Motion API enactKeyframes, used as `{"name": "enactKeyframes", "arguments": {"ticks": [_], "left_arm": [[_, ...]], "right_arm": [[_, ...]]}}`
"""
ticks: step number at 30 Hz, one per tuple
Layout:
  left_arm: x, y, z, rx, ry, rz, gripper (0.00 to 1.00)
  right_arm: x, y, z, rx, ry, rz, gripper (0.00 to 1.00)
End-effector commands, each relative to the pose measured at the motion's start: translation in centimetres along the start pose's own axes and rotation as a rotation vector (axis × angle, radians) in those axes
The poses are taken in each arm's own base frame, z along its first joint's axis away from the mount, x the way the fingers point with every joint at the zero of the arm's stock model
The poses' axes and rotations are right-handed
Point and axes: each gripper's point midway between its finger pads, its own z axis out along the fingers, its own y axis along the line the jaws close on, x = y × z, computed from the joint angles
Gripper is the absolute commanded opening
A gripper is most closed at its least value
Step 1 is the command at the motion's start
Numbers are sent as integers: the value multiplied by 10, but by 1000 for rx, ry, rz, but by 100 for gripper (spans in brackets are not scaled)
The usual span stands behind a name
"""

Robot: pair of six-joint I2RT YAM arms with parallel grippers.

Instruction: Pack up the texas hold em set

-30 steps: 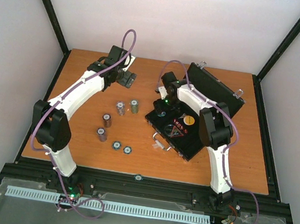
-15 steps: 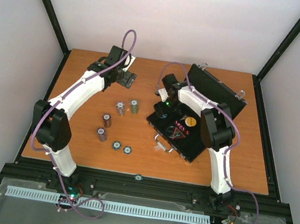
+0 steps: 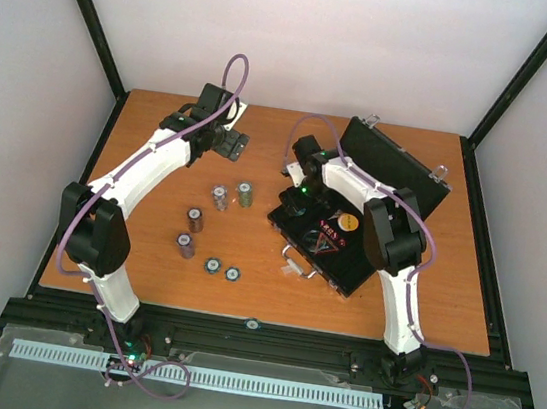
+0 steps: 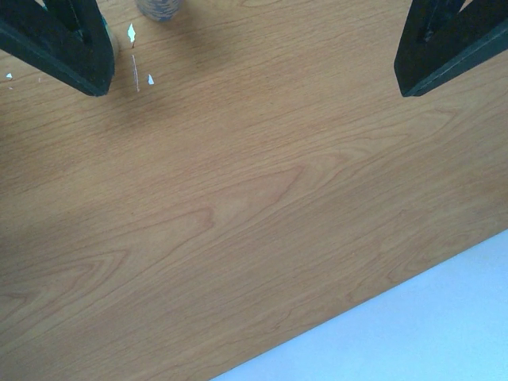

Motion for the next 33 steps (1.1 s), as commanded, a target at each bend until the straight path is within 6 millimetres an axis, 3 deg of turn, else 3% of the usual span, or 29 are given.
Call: {"name": "enactKeyframes", "arguments": {"ticks": [1, 5, 10, 15, 25, 33], "left_arm": [[-9, 6, -1, -11, -27, -5, 100], [-9, 6, -2, -11, -28, -5, 100], [-7, 7, -3, -17, -26, -5, 100], [-8, 7, -2, -14, -28, -8, 100], [-7, 8, -2, -23, -25, -3, 100], [-7, 7, 0, -23, -22, -3, 100]], "right_arm": [[44, -14, 27, 60, 178, 26, 87], [53, -14, 36, 72, 223, 42, 81], [61, -18, 41, 95, 252, 64, 54], [57, -26, 34, 151, 232, 70, 40], [34, -79, -7, 484, 135, 95, 37], [25, -103, -33, 654, 88, 96, 34]]}}
